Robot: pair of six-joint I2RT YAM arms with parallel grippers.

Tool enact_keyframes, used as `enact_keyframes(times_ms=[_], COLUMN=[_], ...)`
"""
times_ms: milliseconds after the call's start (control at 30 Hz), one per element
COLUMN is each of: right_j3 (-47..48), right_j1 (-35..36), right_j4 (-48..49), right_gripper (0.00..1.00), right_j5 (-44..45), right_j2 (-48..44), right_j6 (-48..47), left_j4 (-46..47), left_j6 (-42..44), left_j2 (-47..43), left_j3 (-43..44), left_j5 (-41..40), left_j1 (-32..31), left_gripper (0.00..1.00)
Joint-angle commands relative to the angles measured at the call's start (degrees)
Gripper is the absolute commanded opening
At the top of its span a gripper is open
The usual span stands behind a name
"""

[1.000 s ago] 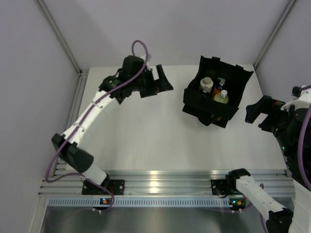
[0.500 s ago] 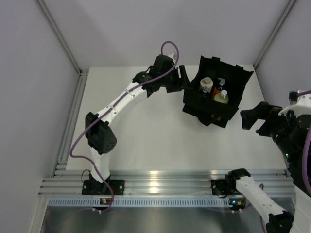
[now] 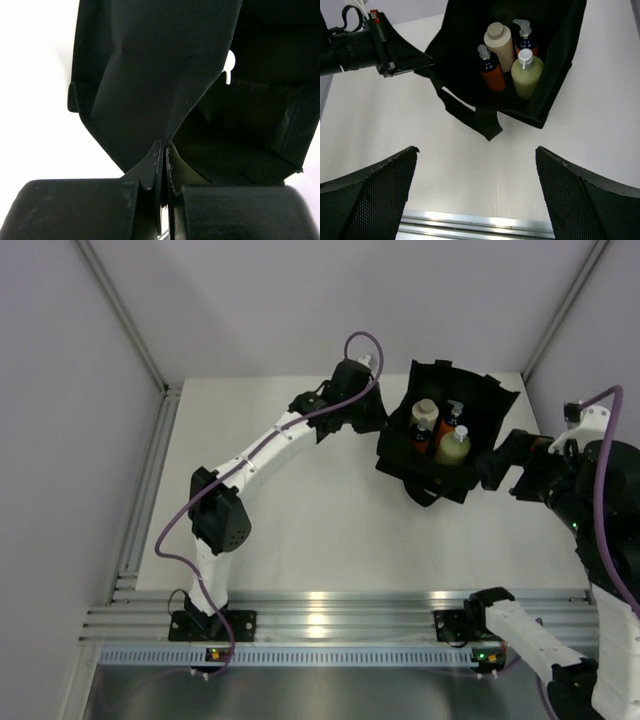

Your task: Take the personal care products out of the canvas bag

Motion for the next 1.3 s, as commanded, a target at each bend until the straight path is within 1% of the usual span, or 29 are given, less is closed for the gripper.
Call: enact_keyframes(times_ms=[0, 100, 133, 233, 367, 433, 567, 633, 700, 800, 833, 967, 1133, 1267], right_j3=[2.19, 1.93, 1.75, 1.66, 0.79, 0.43, 3.23, 4.29, 5.35, 6.14, 6.32, 5.97, 5.18, 3.16], right_j1=[0.45, 0.45, 0.45, 0.54, 0.54, 0.45, 0.54, 0.45, 0.45, 0.54, 0.45, 0.54, 0.98, 1.42], right_j4=[3.91, 5.93, 6.72, 7.34, 9.89, 12.08, 14.11, 16.73, 17.45, 19.47, 20.52, 25.7, 30.71, 34.85], right_gripper=[0.98, 0.94, 0.91, 0.85, 0.8, 0.77, 0.7, 0.68, 0.67, 0.67, 0.66, 0.64, 0.61, 0.58], right_j5=[-2.75, -4.16, -4.16, -4.08, -4.08, -4.16, -8.98, -9.35, -9.44, -9.44, -9.0, -5.93, -6.71, -4.7], right_j2=[4.24, 8.72, 11.17, 16.7, 22.17, 24.97, 30.96, 34.21, 38.06, 41.5, 43.43, 46.34, 50.83, 52.67], right_j6=[-0.62, -0.71, -0.71, -1.58, -3.86, -4.92, -10.45, -11.95, -13.27, -15.82, -16.35, -16.79, -16.97, -16.7], left_j4=[2.39, 2.47, 2.47, 4.05, 8.09, 8.54, 8.63, 8.54, 8.54, 8.45, 8.45, 8.45, 8.45, 8.45], left_j6=[0.78, 1.04, 1.22, 2.18, 0.7, 0.17, -2.03, -2.47, -3.35, -5.46, -5.81, -7.04, -8.45, -9.33], left_j2=[1.13, 0.78, 0.61, -0.71, -2.38, -2.99, -4.58, -5.63, -6.51, -7.39, -7.48, -7.04, -7.04, -7.13], left_j3=[-0.11, -1.7, -2.22, -5.47, -12.14, -13.56, -16.46, -16.64, -16.64, -16.38, -16.12, -14.18, -13.21, -13.21], left_j5=[-1.63, -4.35, -5.49, -9.97, -11.92, -12.35, -15.25, -17.35, -18.85, -20.88, -20.79, -18.78, -17.45, -17.8], left_j1=[-2.29, -3.52, -3.87, -5.37, -5.9, -5.9, -5.98, -5.98, -5.98, -5.9, -5.9, -5.9, -5.9, -5.9], left_gripper=[0.0, 0.0, 0.0, 0.0, 0.0, 0.0, 0.0, 0.0, 0.0, 0.0, 0.0, 0.0, 0.0, 0.0])
